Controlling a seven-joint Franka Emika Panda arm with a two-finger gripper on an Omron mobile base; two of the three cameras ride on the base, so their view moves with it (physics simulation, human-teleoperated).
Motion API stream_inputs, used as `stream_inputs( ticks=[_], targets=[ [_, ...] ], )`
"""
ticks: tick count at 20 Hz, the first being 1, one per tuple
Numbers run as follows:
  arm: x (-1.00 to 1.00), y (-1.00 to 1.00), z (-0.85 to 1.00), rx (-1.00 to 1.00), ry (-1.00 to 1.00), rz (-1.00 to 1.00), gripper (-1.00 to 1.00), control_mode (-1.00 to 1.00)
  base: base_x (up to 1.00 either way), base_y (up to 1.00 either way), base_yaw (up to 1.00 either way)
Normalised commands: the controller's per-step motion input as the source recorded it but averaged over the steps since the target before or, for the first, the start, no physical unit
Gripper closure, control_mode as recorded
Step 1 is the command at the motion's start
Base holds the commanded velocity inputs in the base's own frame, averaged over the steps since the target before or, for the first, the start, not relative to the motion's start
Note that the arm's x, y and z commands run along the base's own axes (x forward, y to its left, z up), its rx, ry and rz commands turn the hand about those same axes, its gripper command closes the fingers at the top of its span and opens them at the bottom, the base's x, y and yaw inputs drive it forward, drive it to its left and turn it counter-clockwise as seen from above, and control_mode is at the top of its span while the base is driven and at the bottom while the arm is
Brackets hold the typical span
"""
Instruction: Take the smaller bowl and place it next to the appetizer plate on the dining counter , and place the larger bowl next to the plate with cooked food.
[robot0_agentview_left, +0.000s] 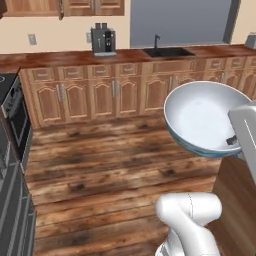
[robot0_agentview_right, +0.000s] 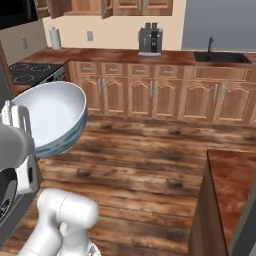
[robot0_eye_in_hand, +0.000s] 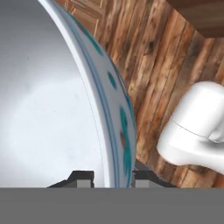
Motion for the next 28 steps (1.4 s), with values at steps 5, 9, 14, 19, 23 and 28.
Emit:
stream_inputs(
  ticks=[5,9,14,19,23,28],
  targets=[
    [0.00,0.00,0.00,0.00,0.00,0.00,1.00,1.00,-1.00,-0.05,-0.02],
    [0.00,0.00,0.00,0.00,0.00,0.00,1.00,1.00,-1.00,-0.05,-0.02],
    [0.00,0.00,0.00,0.00,0.00,0.00,1.00,1.00,-1.00,-0.19,-0.05],
    [0.00,0.00,0.00,0.00,0.00,0.00,1.00,1.00,-1.00,-0.13,-0.05],
    [0.00,0.00,0.00,0.00,0.00,0.00,1.00,1.00,-0.59,-0.88,-0.01],
    [0.00,0.00,0.00,0.00,0.00,0.00,1.00,1.00,0.01,-1.00,0.00]
  ],
)
